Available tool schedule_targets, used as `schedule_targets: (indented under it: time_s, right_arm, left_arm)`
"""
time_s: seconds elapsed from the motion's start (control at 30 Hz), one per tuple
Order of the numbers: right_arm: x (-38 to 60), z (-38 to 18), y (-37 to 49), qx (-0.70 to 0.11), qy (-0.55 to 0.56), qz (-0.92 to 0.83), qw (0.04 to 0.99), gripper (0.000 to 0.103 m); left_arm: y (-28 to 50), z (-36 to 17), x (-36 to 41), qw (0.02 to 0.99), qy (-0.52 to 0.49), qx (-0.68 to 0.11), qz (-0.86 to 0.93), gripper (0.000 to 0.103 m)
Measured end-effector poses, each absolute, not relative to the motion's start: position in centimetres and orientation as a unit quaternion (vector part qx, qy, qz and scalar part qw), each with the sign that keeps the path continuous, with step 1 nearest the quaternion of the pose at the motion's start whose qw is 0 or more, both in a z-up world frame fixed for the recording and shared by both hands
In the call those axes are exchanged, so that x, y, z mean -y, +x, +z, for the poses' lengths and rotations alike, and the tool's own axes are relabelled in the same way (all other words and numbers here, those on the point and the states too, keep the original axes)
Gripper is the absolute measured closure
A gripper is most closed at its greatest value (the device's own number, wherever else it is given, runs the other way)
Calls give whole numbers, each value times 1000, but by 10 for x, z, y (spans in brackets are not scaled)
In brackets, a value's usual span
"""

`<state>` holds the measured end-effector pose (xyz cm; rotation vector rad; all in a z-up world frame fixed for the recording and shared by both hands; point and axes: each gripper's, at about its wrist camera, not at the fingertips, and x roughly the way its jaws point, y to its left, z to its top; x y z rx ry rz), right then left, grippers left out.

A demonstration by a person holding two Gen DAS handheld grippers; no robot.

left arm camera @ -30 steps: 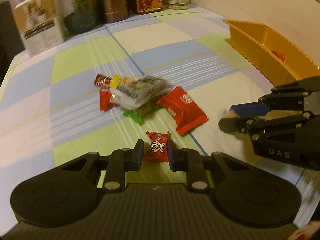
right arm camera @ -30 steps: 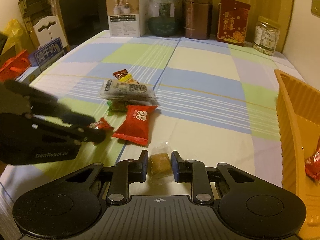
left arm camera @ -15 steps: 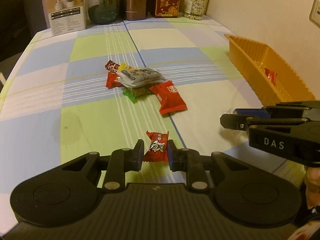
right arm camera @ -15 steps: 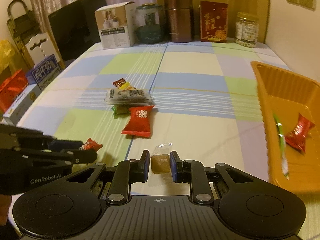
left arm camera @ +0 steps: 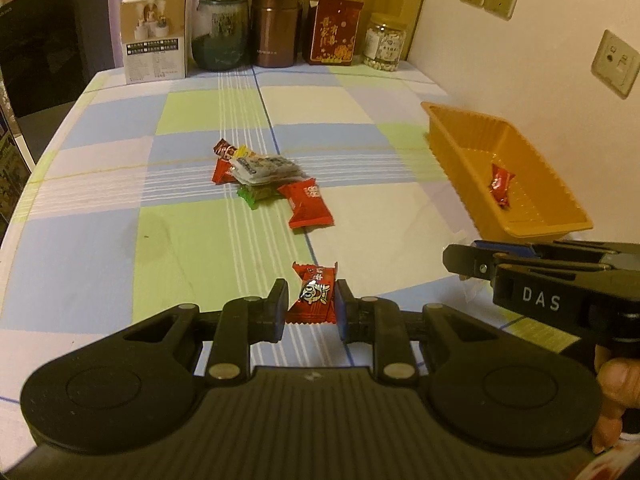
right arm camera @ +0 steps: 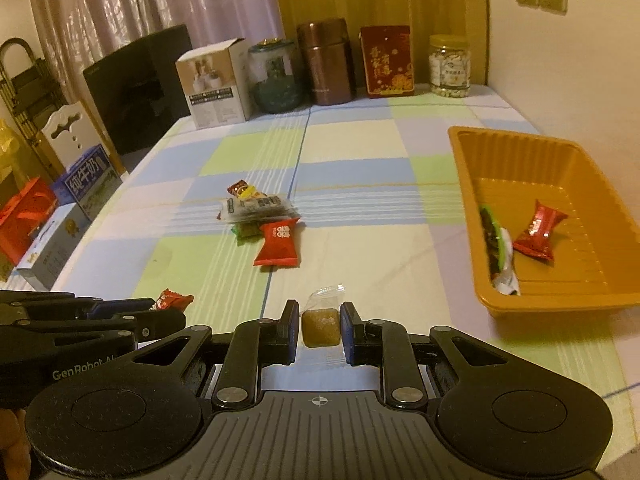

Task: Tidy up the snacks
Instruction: 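Carry both held packets over the orange tray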

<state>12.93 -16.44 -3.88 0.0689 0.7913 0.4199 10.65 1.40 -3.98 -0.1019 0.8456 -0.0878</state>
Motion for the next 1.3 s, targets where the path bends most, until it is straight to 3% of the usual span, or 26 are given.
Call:
schedule_targets:
  time_s: [0.5,1.3]
  right_arm:
    - [205,-11,99,-367,49,171,913,81]
    - [326,16,99,-343,101,51,933,81]
  left_arm:
    - [83,-7,18,918,-48,-388,-70,81]
    - [118,20,122,913,-28,-371,-166,81]
